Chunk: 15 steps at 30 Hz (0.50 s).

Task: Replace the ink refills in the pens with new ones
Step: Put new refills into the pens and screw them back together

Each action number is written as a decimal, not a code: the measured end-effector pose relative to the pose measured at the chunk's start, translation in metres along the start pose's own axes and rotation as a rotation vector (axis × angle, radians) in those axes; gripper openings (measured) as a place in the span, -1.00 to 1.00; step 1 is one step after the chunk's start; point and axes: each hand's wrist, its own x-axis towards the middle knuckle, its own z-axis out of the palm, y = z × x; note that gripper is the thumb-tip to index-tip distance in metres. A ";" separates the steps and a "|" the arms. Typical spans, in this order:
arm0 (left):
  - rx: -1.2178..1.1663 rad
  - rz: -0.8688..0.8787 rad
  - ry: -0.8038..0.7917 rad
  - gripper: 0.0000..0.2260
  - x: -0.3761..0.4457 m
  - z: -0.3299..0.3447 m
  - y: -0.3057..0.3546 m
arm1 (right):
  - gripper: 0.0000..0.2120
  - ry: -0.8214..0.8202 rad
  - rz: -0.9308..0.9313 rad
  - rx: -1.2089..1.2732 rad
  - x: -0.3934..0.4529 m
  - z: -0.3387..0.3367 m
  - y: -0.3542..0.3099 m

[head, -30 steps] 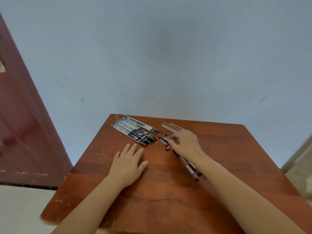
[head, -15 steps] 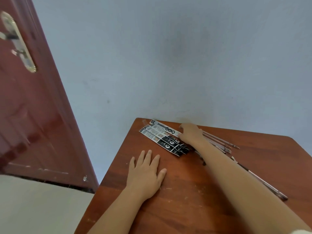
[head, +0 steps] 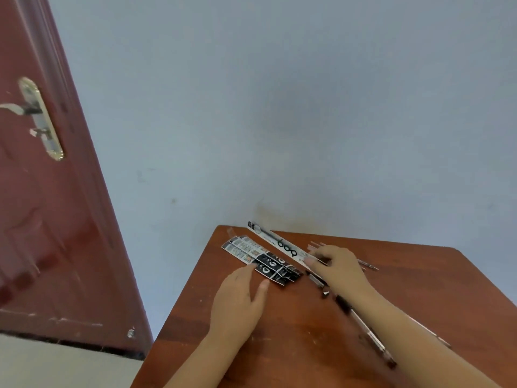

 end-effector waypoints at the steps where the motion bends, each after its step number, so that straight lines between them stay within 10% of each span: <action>1: -0.172 -0.045 0.050 -0.65 0.001 0.000 0.010 | -0.85 0.046 -0.078 -0.014 -0.013 -0.002 0.000; 7: -0.918 -0.300 0.165 -0.86 0.002 0.013 0.061 | -0.81 0.301 -0.543 -0.233 -0.057 0.003 0.024; 15: -0.963 -0.313 0.041 -0.76 0.009 0.020 0.080 | -0.55 0.203 -0.582 -0.174 -0.053 -0.030 0.048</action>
